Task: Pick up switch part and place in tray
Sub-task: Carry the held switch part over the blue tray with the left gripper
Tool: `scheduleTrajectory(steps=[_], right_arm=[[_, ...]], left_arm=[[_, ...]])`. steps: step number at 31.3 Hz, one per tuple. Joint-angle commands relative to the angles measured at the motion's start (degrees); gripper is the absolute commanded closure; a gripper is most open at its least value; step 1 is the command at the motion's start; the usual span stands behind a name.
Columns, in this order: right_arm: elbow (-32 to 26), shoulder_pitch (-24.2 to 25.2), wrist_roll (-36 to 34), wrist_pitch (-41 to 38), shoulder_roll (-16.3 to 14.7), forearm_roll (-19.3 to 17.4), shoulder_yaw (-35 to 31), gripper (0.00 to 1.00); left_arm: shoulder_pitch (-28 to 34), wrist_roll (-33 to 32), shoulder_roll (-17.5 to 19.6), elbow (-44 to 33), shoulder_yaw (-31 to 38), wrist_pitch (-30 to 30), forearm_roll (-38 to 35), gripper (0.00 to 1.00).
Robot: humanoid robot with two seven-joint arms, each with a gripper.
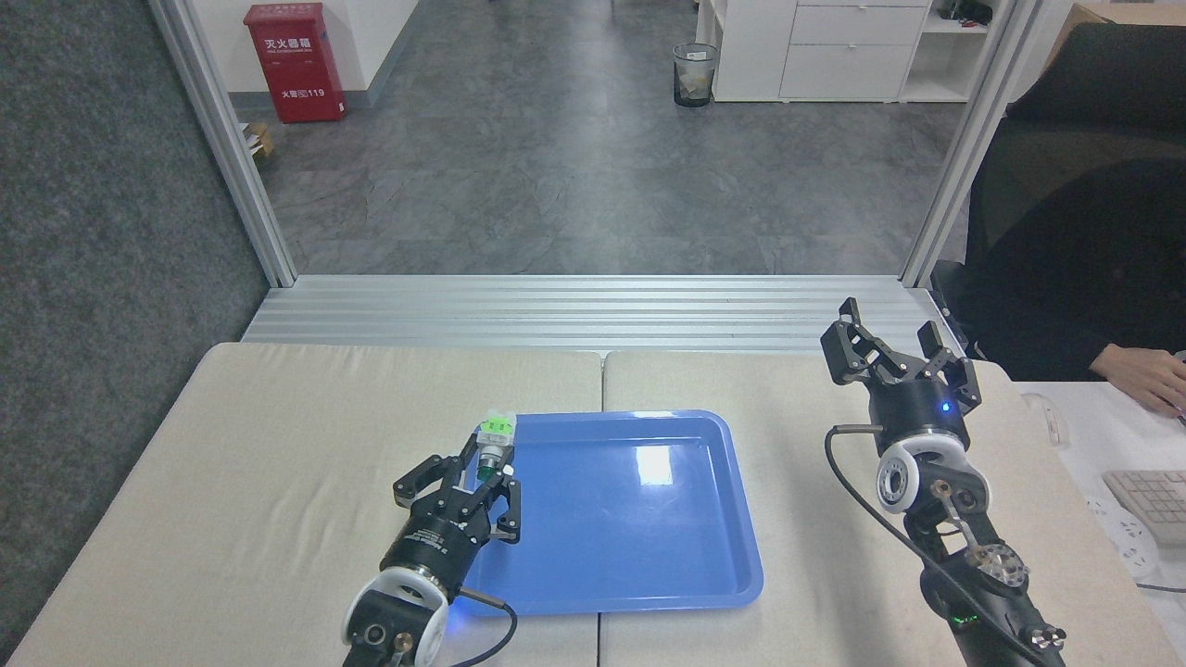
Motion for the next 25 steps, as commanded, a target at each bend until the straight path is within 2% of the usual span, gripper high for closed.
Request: scheduleTrajectory(steps=[1,5,8,11,13,16,21,22,23,24,25], right_arm=[[-0.09,-0.02,-0.08,0.0,0.0,0.0,0.0,0.0],[0.0,-0.02,-0.08,0.0,0.0,0.0,0.0,0.0],[0.0,-0.02,-0.08,0.0,0.0,0.0,0.0,0.0],[0.0,-0.02,0.01,0.0,0.0,0.0,0.0,0.0],[0.0,-0.02,0.01,0.0,0.0,0.0,0.0,0.0],[0.0,-0.02,-0.08,0.0,0.0,0.0,0.0,0.0],[0.0,0.07,0.01,0.0,0.0,0.0,0.0,0.0],[0.0,-0.02,-0.07,0.0,0.0,0.0,0.0,0.0],[0.0,-0.02,-0.08,0.0,0.0,0.0,0.0,0.0],[0.0,-0.02,-0.08,0.0,0.0,0.0,0.0,0.0],[0.0,-0.02,0.01,0.0,0.0,0.0,0.0,0.0]], left_arm=[[-0.16,-0.35,-7.99,5.31,-18.87,3.66,-3.13,0.87],[-0.25,-1.05,-7.99,8.83,-18.35,5.25,-3.22,0.86],[-0.95,-3.15,-7.9,9.1,-18.0,9.02,-2.52,0.84],[-0.87,-4.74,-7.81,7.43,-17.64,14.2,-2.25,0.83],[0.09,-5.18,-7.72,3.58,-17.73,17.19,-2.16,0.76],[3.17,-5.36,-7.46,-0.65,-18.08,17.65,-2.25,0.76],[4.05,-7.38,-7.37,-0.48,-18.52,17.91,-2.69,0.74],[4.05,-7.38,-7.37,-0.57,-18.52,17.82,-2.78,0.68],[3.97,-7.38,-7.37,-0.83,-18.44,17.82,-2.69,0.55],[3.71,-7.38,-7.37,-0.92,-18.35,17.82,-2.69,0.38],[3.35,-7.21,-7.46,-0.92,-18.26,18.26,-2.69,0.13]])
